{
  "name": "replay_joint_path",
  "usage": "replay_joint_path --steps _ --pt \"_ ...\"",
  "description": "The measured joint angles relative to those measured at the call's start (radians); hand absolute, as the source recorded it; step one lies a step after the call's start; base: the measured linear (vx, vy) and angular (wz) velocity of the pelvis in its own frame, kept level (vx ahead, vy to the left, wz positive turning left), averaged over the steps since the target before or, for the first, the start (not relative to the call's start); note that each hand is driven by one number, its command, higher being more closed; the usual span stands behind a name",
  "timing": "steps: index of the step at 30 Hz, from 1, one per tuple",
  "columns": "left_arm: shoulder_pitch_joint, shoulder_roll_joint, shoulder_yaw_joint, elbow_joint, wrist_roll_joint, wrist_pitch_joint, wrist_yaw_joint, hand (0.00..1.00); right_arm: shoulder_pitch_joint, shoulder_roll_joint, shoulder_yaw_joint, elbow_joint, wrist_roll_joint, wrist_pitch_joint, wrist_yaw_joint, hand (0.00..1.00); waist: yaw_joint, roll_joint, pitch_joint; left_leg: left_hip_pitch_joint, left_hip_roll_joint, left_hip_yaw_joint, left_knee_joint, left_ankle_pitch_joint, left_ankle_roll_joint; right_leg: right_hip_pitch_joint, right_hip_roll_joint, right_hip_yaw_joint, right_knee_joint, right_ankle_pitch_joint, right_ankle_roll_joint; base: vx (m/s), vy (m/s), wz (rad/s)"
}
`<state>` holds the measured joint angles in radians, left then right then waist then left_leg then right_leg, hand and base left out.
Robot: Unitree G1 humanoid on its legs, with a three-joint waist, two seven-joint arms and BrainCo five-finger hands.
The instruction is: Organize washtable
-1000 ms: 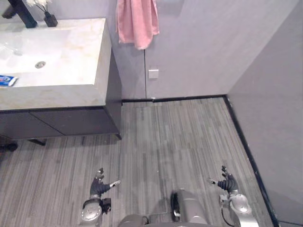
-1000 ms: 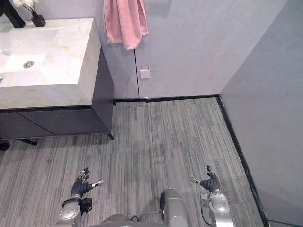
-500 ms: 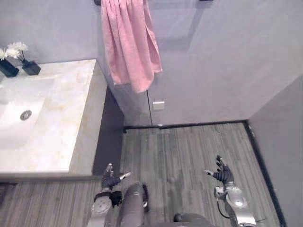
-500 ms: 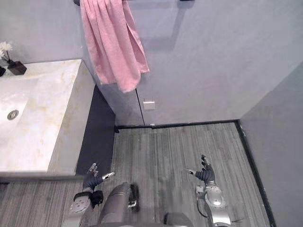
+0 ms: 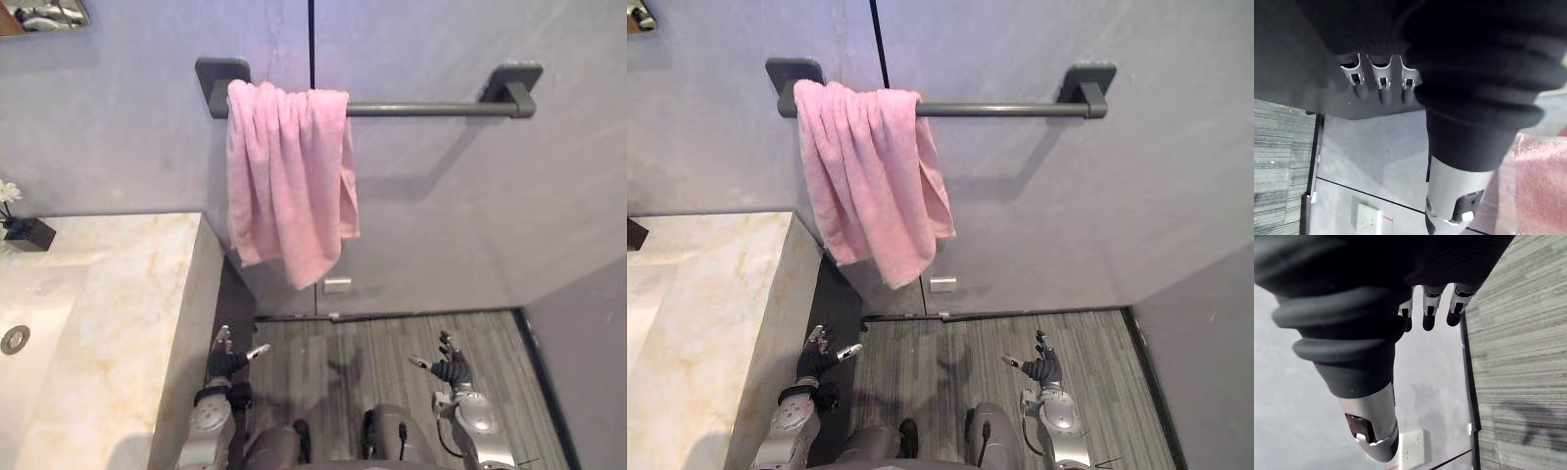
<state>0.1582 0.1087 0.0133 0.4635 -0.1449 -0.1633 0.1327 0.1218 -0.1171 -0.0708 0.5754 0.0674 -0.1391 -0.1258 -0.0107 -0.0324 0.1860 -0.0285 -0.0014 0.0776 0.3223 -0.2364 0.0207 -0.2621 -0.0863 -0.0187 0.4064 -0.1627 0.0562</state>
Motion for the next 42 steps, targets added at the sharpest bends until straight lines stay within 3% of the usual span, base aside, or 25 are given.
replay_joint_path --steps 1,2,4,5,6,7,10,11,12,13,16,20,32,36,39,42 --pt "0.001 0.007 0.001 0.004 0.000 0.000 0.001 0.00 0.006 0.004 0.000 0.001 0.000 0.000 -0.001 0.00 0.000 -0.015 -0.006 0.008 -0.009 -0.006 0.004 -0.013 -0.018 -0.005 -0.008 0.005 -0.026 0.073 -0.010 0.35 -0.198 0.50" --pt "0.000 -0.010 0.001 0.030 0.000 0.005 0.001 0.00 0.005 -0.006 -0.006 0.027 0.000 -0.001 -0.002 0.00 -0.003 0.016 -0.016 0.016 0.024 -0.035 0.011 -0.025 -0.031 0.022 0.006 -0.028 -0.018 0.057 -0.017 0.29 -0.183 0.46" --pt "0.011 -0.025 0.002 0.007 0.000 0.003 0.000 0.00 0.023 -0.005 -0.005 0.011 0.001 -0.001 -0.002 0.00 0.003 0.025 -0.014 0.000 0.056 -0.034 0.080 -0.031 -0.044 0.062 0.023 -0.059 -0.046 0.028 -0.035 0.27 -0.226 0.42" --pt "0.009 -0.041 0.002 0.000 0.000 0.003 -0.002 0.00 0.043 -0.003 -0.005 -0.013 0.001 -0.002 -0.003 0.00 0.002 0.032 -0.009 -0.049 0.085 -0.023 0.226 -0.028 -0.056 0.103 0.037 -0.077 -0.055 0.005 -0.046 0.25 -0.235 0.34" --pt "0.020 -0.053 0.001 -0.005 0.000 0.003 -0.003 0.00 0.052 -0.001 -0.003 -0.025 0.002 -0.002 -0.003 0.00 0.008 0.033 -0.007 -0.101 0.116 -0.008 0.363 -0.010 -0.098 0.142 0.046 -0.086 -0.066 -0.003 -0.061 0.20 -0.165 0.22" --pt "0.026 -0.058 0.000 -0.007 0.000 0.003 -0.004 0.00 0.055 0.000 -0.001 -0.036 0.002 -0.003 -0.005 0.00 0.020 0.031 -0.006 -0.121 0.137 0.007 0.412 -0.012 -0.097 0.158 0.052 -0.086 -0.072 -0.008 -0.068 0.21 -0.110 -0.09" --pt "0.026 -0.062 -0.002 -0.006 0.000 0.003 -0.009 0.00 0.054 0.001 -0.009 -0.048 0.002 -0.008 -0.006 0.00 0.027 0.030 -0.008 -0.144 0.172 0.022 0.284 -0.017 -0.087 0.196 0.053 -0.075 -0.097 -0.012 -0.074 0.18 -0.040 -0.18" --pt "0.020 -0.062 -0.002 -0.005 0.000 0.003 -0.010 0.00 0.038 -0.001 -0.012 -0.040 0.002 -0.008 -0.006 0.00 0.025 0.050 -0.014 -0.138 0.169 0.005 0.147 -0.003 -0.099 0.195 0.051 -0.068 -0.097 -0.010 -0.071 0.13 0.052 -0.19" --pt "0.018 -0.062 -0.002 -0.003 0.000 0.003 -0.010 0.00 0.034 -0.008 -0.014 -0.035 0.001 -0.008 -0.007 0.00 0.025 0.053 -0.016 -0.127 0.165 -0.001 0.093 0.016 -0.107 0.194 0.052 -0.066 -0.097 -0.011 -0.069 0.15 0.106 -0.26" --pt "0.016 -0.060 -0.002 -0.002 0.000 0.002 -0.009 0.00 0.026 -0.015 -0.029 -0.015 0.002 -0.008 -0.006 0.00 0.025 0.073 -0.025 -0.108 0.159 -0.020 -0.008 0.102 -0.119 0.195 0.058 -0.053 -0.097 -0.018 -0.054 0.15 0.166 -0.18" --pt "0.015 -0.038 -0.004 0.006 0.000 0.001 -0.001 0.00 0.030 -0.004 -0.031 0.026 0.001 -0.006 -0.006 0.00 0.024 0.042 -0.037 -0.062 0.115 -0.003 -0.091 0.133 -0.100 0.231 0.015 -0.038 -0.167 0.001 -0.012 0.11 0.156 -0.03" --pt "0.017 -0.017 -0.010 0.000 0.001 0.002 -0.001 0.00 0.033 -0.006 -0.033 0.057 0.001 -0.006 -0.006 0.00 0.019 0.037 -0.041 -0.029 0.066 -0.006 -0.184 0.176 -0.077 0.254 -0.018 -0.046 -0.226 0.022 0.017 0.05 0.081 0.12" --pt "0.066 -0.007 -0.014 -0.301 0.009 -0.016 0.000 0.00 0.019 -0.006 -0.028 0.110 -0.002 -0.007 -0.003 0.00 0.022 0.034 -0.045 0.032 0.034 -0.031 -0.329 0.262 -0.062 0.280 -0.030 -0.067 -0.291 0.066 0.024 -0.02 0.022 0.06" --pt "0.056 0.014 -0.024 -0.349 0.021 -0.041 0.000 0.00 0.024 -0.006 -0.025 0.110 -0.025 -0.007 0.000 0.00 0.018 0.033 -0.056 0.038 0.033 -0.037 -0.365 0.284 -0.060 0.277 -0.029 -0.069 -0.310 0.079 0.026 -0.07 0.013 0.02" --pt "0.051 0.059 -0.048 -0.358 0.052 -0.044 0.000 0.00 0.021 -0.009 0.009 0.110 -0.040 -0.007 0.004 0.00 -0.003 0.027 -0.075 0.043 0.032 -0.038 -0.384 0.295 -0.059 0.279 -0.029 -0.068 -0.325 0.089 0.029 -0.02 0.007 0.00" --pt "0.015 0.074 -0.076 -0.358 0.086 -0.044 -0.001 0.00 0.022 -0.009 0.021 0.110 -0.043 -0.008 0.022 0.00 -0.004 0.025 -0.079 0.044 0.031 -0.032 -0.390 0.299 -0.057 0.284 -0.028 -0.064 -0.348 0.106 0.030 -0.02 0.011 -0.05"
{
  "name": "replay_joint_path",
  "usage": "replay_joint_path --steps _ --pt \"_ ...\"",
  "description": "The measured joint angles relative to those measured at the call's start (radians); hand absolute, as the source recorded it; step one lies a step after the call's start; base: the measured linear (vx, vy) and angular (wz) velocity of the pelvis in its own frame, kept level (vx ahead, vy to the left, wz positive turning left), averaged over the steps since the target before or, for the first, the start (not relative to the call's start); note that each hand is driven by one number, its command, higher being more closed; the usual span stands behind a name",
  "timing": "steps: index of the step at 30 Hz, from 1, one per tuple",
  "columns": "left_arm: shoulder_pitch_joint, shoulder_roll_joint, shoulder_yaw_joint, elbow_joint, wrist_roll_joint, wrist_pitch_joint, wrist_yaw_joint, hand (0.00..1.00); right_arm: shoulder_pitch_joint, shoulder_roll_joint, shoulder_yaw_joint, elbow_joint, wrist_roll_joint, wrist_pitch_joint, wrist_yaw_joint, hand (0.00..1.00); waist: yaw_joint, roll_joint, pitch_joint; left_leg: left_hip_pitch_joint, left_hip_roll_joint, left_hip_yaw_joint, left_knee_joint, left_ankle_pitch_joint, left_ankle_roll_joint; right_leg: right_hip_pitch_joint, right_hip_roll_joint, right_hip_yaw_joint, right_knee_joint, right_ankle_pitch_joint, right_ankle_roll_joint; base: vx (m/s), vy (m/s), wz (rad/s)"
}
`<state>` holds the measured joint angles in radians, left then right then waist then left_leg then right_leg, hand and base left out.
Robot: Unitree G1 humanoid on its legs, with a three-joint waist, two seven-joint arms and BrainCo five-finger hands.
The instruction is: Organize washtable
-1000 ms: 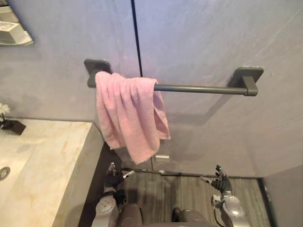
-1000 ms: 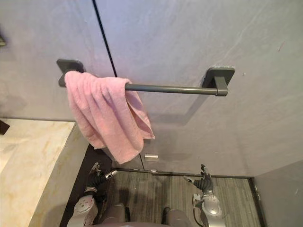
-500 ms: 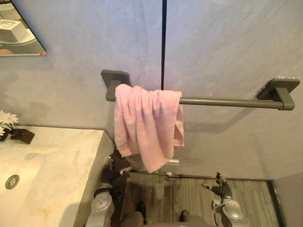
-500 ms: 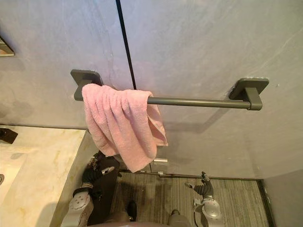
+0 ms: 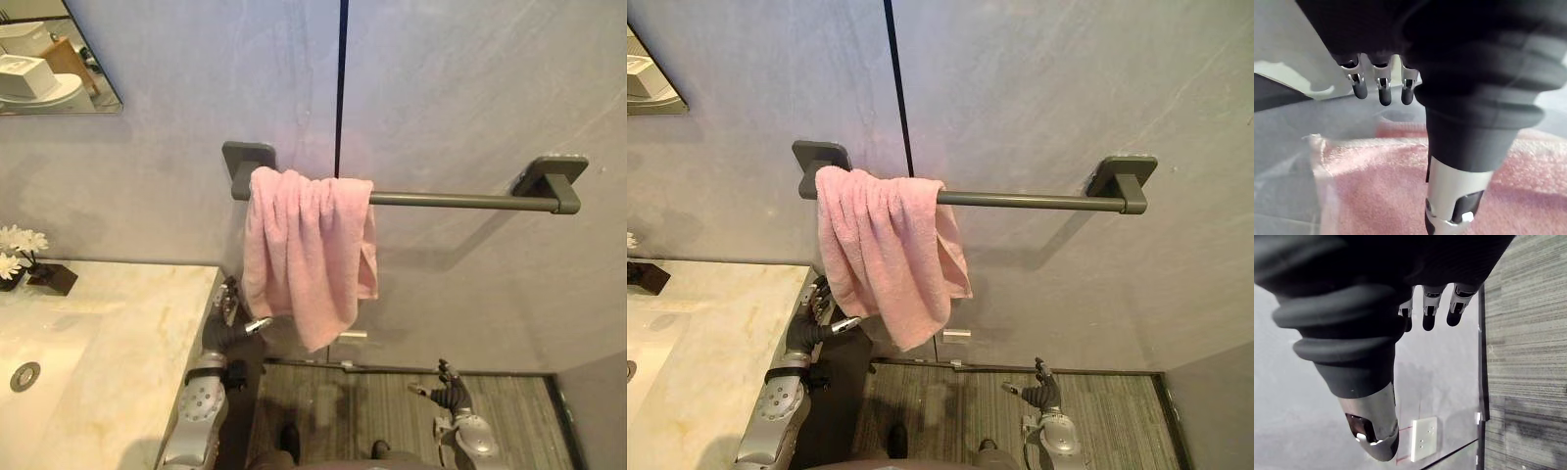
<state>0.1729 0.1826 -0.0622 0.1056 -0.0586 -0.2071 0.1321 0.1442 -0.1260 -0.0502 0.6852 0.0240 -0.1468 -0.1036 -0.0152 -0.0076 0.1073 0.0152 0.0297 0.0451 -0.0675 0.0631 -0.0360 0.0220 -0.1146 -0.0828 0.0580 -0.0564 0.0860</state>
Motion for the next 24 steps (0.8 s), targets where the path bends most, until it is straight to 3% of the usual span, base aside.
replay_joint_path --steps 1,6,12,19,24 --pt "-0.007 0.003 -0.005 0.000 0.006 0.000 0.000 1.00 0.000 0.000 0.002 0.000 0.000 0.000 0.001 0.00 -0.002 0.000 0.000 0.001 0.000 0.001 0.000 0.000 0.000 0.003 0.000 0.000 -0.005 0.003 0.000 -0.02 0.013 -0.09" --pt "-0.050 0.034 -0.041 0.000 0.115 0.000 0.001 1.00 -0.002 -0.002 0.031 -0.002 -0.020 0.000 0.018 0.00 -0.025 0.001 -0.003 0.019 0.000 0.020 -0.006 0.000 0.000 0.018 0.002 0.015 -0.027 0.014 0.001 -0.01 0.004 -0.10" --pt "-0.080 0.042 -0.056 0.001 0.142 0.000 0.001 1.00 -0.001 -0.021 0.053 -0.053 -0.024 0.000 0.020 0.00 -0.034 0.004 -0.005 0.036 0.004 0.052 -0.022 0.000 0.000 0.014 0.008 0.050 -0.040 0.028 0.000 0.00 -0.002 -0.19" --pt "-0.088 0.068 -0.057 0.001 0.149 0.000 0.001 1.00 0.000 -0.044 0.055 -0.338 -0.035 -0.008 0.019 0.00 -0.038 0.003 -0.006 0.036 0.002 0.063 -0.025 0.000 0.000 0.014 0.007 0.063 -0.060 0.042 0.003 0.00 0.002 -0.06" --pt "-0.086 0.067 -0.065 0.001 0.149 0.000 0.001 1.00 -0.004 -0.100 0.091 -0.504 -0.036 -0.044 0.028 0.00 -0.027 0.002 -0.011 0.043 0.004 0.078 -0.025 -0.001 -0.001 0.014 0.007 0.084 -0.060 0.043 0.005 -0.02 -0.006 -0.09"
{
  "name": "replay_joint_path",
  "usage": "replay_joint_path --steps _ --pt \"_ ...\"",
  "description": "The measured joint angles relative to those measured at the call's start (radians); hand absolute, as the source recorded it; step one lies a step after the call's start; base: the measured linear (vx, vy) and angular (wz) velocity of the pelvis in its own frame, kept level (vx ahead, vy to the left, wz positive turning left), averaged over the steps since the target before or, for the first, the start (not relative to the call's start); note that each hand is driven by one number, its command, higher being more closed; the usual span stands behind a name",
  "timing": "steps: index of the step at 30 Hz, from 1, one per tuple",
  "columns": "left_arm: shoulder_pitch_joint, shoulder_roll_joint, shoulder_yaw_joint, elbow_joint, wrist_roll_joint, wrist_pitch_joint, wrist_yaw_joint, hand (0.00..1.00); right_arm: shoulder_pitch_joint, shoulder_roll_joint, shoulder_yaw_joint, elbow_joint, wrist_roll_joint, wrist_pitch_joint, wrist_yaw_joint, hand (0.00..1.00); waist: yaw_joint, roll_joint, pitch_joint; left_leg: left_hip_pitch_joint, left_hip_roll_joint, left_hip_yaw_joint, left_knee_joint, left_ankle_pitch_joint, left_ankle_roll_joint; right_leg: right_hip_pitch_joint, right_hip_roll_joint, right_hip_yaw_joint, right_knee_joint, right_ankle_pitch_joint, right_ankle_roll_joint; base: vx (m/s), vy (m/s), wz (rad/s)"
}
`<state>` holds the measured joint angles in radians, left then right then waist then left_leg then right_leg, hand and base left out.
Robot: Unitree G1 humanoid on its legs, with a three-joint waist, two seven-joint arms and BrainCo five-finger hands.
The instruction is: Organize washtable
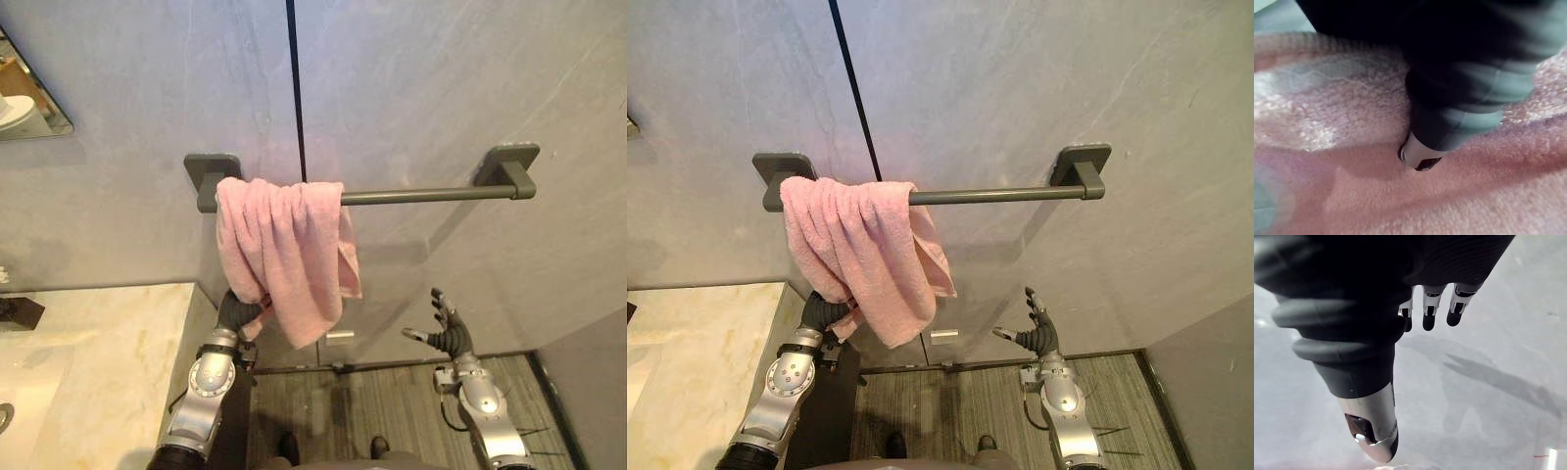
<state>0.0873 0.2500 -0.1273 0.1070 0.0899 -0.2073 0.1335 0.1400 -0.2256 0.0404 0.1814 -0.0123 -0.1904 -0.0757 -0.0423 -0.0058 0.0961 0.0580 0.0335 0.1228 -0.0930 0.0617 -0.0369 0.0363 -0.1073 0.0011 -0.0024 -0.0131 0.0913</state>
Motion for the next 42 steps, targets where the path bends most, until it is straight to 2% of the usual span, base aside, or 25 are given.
replay_joint_path --steps 9,17,18,24,33,37,42 --pt "0.011 0.000 -0.035 0.000 -0.002 -0.001 -0.002 1.00 -0.051 -0.101 0.151 -0.148 0.021 -0.039 0.089 0.00 0.002 -0.013 -0.015 0.013 0.001 0.005 -0.001 0.000 0.000 0.011 0.000 0.003 0.002 0.001 0.002 -0.01 -0.005 -0.02" --pt "0.013 -0.011 -0.064 0.000 -0.009 -0.003 -0.001 1.00 -0.171 -0.114 0.326 -0.165 0.051 -0.041 0.119 0.00 0.008 -0.013 -0.016 0.008 0.001 -0.008 -0.001 0.001 0.001 0.013 -0.001 -0.001 0.003 0.002 0.002 0.00 -0.004 0.03" --pt "0.013 -0.021 -0.069 0.000 -0.009 -0.004 -0.001 1.00 -0.195 -0.111 0.363 -0.163 0.051 -0.041 0.124 1.00 0.013 -0.013 -0.016 0.007 0.001 -0.011 -0.001 0.001 0.001 0.013 -0.001 -0.004 0.003 0.002 0.002 0.00 -0.009 0.06" --pt "0.012 -0.043 -0.083 0.000 -0.010 -0.016 0.002 1.00 -0.266 -0.064 0.441 -0.111 0.051 -0.040 0.140 1.00 0.029 -0.013 -0.017 0.001 0.000 -0.028 -0.001 0.002 0.000 0.018 -0.001 -0.021 0.001 0.001 0.002 0.00 -0.009 0.08" --pt "0.011 -0.042 -0.088 0.000 -0.010 -0.021 0.003 1.00 -0.272 -0.038 0.445 -0.070 0.049 -0.040 0.139 1.00 0.033 -0.017 -0.021 -0.002 0.000 -0.047 -0.001 0.006 0.001 0.029 -0.001 -0.038 0.003 -0.003 0.000 -0.01 -0.012 0.06" --pt "0.011 -0.043 -0.087 0.000 -0.010 -0.022 0.002 1.00 -0.260 -0.036 0.409 -0.069 0.038 -0.040 0.130 1.00 0.031 -0.019 -0.022 -0.006 0.000 -0.052 -0.001 0.007 0.000 0.028 -0.001 -0.043 0.003 -0.003 0.000 -0.03 -0.013 0.04" --pt "0.018 -0.047 -0.056 0.000 -0.010 -0.022 0.002 1.00 -0.202 -0.024 0.272 -0.070 0.010 -0.044 0.096 1.00 0.032 -0.024 -0.025 -0.007 0.000 -0.055 -0.001 0.007 0.000 0.029 -0.001 -0.047 0.002 -0.004 0.000 -0.01 -0.006 0.02"
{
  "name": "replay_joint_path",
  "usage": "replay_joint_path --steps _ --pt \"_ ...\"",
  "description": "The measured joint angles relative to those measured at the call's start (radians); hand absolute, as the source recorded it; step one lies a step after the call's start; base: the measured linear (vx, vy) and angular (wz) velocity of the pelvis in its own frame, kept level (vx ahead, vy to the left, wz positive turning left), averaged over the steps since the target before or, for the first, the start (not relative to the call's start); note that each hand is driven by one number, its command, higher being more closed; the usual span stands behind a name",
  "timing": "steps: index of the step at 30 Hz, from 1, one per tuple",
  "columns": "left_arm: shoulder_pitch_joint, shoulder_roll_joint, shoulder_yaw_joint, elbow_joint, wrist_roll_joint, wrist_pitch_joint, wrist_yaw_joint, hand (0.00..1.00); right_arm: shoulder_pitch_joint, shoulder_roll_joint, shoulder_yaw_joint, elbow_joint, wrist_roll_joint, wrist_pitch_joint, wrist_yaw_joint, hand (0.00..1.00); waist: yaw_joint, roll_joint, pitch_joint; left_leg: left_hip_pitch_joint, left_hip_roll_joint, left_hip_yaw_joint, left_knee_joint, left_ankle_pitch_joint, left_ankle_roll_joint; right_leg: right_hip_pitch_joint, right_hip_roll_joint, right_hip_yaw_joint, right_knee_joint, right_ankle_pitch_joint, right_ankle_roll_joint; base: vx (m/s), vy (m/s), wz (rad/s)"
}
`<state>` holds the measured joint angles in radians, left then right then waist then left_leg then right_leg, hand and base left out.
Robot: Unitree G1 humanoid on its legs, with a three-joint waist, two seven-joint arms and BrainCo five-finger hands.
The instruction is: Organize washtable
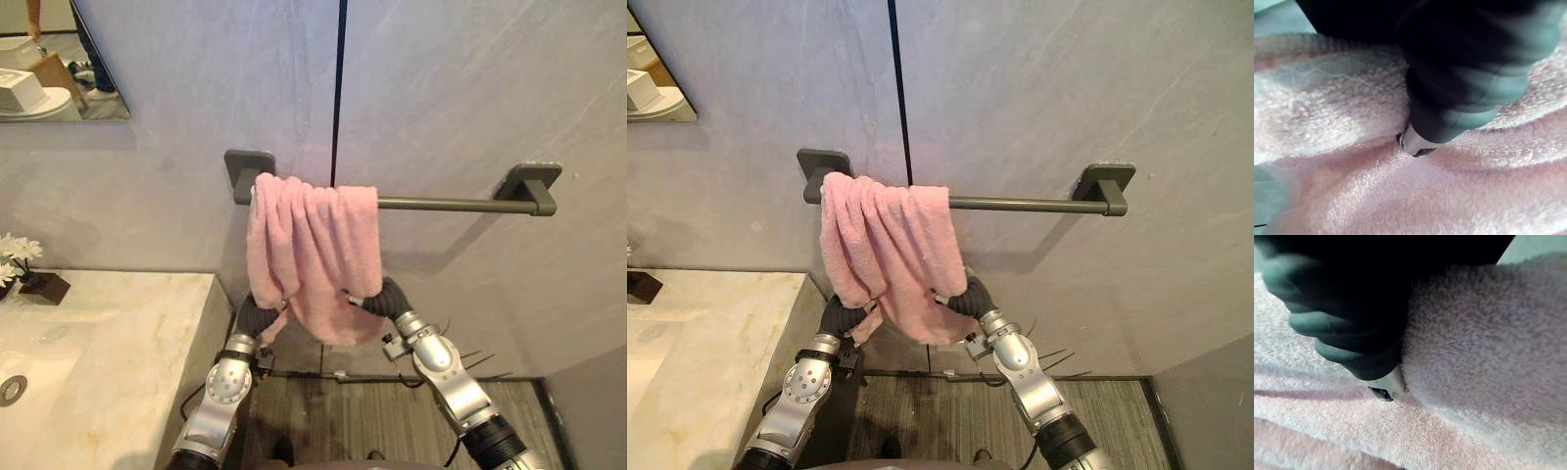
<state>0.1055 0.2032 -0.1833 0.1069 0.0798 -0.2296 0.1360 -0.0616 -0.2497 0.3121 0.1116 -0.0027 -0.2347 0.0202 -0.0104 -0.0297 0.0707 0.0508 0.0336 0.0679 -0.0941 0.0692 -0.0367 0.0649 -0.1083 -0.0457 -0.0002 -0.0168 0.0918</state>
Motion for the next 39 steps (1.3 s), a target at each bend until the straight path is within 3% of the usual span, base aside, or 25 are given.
replay_joint_path --steps 8,13,18,28,37,38,39 --pt "0.014 -0.058 -0.001 -0.070 0.000 -0.017 -0.020 1.00 0.108 0.057 -0.154 -0.021 -0.018 -0.022 -0.001 1.00 -0.007 0.000 0.000 0.017 -0.001 0.017 -0.008 -0.001 0.000 0.000 0.000 0.015 0.003 -0.004 0.001 -0.03 -0.004 -0.05" --pt "0.014 -0.084 -0.001 -0.070 0.000 -0.018 -0.050 1.00 0.140 0.088 -0.204 -0.042 -0.019 -0.021 -0.001 1.00 -0.029 0.000 0.000 0.016 -0.001 0.022 -0.009 -0.005 -0.005 -0.004 0.000 0.019 0.004 -0.006 0.001 -0.01 -0.002 -0.03" --pt "0.014 -0.099 -0.009 -0.065 -0.009 -0.018 -0.072 1.00 0.151 0.110 -0.242 -0.039 -0.017 -0.025 -0.001 1.00 -0.034 0.000 0.000 0.013 0.002 0.045 -0.003 -0.020 -0.010 -0.019 0.002 0.045 0.003 -0.005 0.002 0.02 -0.002 -0.14" --pt "-0.017 -0.110 -0.006 0.072 -0.070 -0.013 -0.072 1.00 0.070 0.209 -0.276 0.089 -0.008 -0.030 -0.018 1.00 -0.033 0.005 0.000 0.017 0.000 0.049 -0.001 -0.018 -0.004 -0.013 0.003 0.046 -0.001 -0.005 0.003 0.01 -0.005 -0.01" --pt "-0.032 -0.154 -0.002 0.183 -0.073 -0.013 -0.073 1.00 0.008 0.255 -0.320 0.206 -0.040 -0.030 -0.053 1.00 -0.040 0.031 -0.014 0.025 0.000 0.036 -0.009 -0.022 -0.010 0.000 0.003 0.034 -0.003 -0.006 0.002 -0.05 -0.012 0.04" --pt "-0.032 -0.154 -0.001 0.187 -0.073 -0.013 -0.073 0.00 -0.004 0.265 -0.323 0.222 -0.040 -0.030 -0.064 1.00 -0.040 0.030 -0.014 0.024 0.000 0.033 -0.009 -0.022 -0.010 0.000 0.003 0.031 -0.003 -0.008 0.001 -0.03 -0.007 0.05" --pt "-0.033 -0.154 0.000 0.188 -0.074 -0.013 -0.073 0.00 -0.010 0.272 -0.328 0.229 -0.040 -0.030 -0.066 0.00 -0.040 0.030 -0.014 0.023 0.000 0.032 -0.009 -0.022 -0.010 0.000 0.003 0.029 -0.004 -0.011 0.003 -0.04 -0.011 0.06"
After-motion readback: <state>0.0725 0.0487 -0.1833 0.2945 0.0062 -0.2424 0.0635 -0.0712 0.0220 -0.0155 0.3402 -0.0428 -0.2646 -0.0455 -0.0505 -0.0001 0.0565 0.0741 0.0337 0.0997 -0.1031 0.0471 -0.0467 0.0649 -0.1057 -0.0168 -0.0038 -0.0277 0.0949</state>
